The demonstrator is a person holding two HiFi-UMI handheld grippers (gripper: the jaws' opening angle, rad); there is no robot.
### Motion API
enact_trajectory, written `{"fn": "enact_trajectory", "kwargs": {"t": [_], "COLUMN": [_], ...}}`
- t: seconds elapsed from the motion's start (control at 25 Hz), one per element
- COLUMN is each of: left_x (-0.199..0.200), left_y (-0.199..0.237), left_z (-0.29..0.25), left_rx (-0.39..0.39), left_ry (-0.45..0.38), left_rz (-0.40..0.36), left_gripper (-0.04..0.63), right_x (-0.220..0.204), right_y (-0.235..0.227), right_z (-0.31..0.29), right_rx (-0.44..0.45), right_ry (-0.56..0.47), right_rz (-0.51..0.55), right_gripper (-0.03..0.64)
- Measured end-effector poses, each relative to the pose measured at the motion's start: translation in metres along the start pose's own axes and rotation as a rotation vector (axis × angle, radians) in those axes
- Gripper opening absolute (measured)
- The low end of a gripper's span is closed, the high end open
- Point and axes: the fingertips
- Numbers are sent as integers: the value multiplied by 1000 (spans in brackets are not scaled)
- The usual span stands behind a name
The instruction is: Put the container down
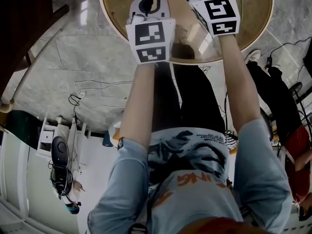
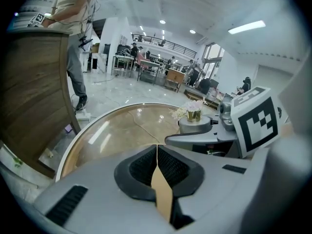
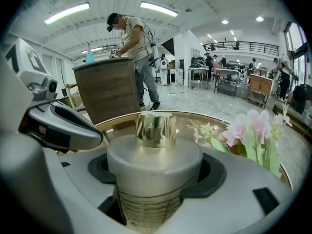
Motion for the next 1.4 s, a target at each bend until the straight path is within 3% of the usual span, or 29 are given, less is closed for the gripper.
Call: {"fn": "enact_trajectory", "kwargs": {"t": [0.56,1.4], "left_x": [5,-2], "left_y": [13,-23], "left_z": [-12,2], "left_rx": [-17,-66], "left_ry": [8,-24], "left_rz": [13,-21], "left_gripper": [32,31], "right_x": [4,-44], "right_y": [6,9], "right_z": [-18,10], "right_rx": [23,-6], "right_ry": [-36,69], "right_rz": [-22,77], "right_gripper": [362,359]}}
Point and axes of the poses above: the fingertips, and each gripper's own axes: z backward along the fingers, y to its left, x out of its top, and after that the axes turned 15 degrees about -z, right-handed
